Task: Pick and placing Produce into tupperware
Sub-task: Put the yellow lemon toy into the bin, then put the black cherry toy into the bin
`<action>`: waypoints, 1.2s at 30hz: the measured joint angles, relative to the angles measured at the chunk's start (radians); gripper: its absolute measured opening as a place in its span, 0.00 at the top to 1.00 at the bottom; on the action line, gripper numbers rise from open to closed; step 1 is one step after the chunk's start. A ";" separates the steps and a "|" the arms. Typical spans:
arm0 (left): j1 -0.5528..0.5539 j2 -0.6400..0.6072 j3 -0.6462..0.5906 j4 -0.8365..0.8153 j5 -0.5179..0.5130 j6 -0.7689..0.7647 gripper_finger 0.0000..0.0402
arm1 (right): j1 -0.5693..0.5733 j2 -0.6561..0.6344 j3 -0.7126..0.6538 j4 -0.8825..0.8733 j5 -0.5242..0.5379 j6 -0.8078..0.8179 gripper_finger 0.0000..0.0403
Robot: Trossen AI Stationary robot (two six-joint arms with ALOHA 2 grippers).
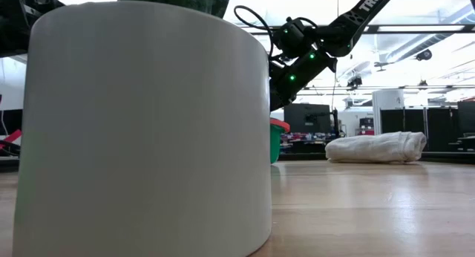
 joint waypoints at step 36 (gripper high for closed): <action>0.000 0.000 0.000 -0.001 0.000 0.000 0.89 | 0.002 -0.120 0.086 -0.012 -0.115 -0.011 0.19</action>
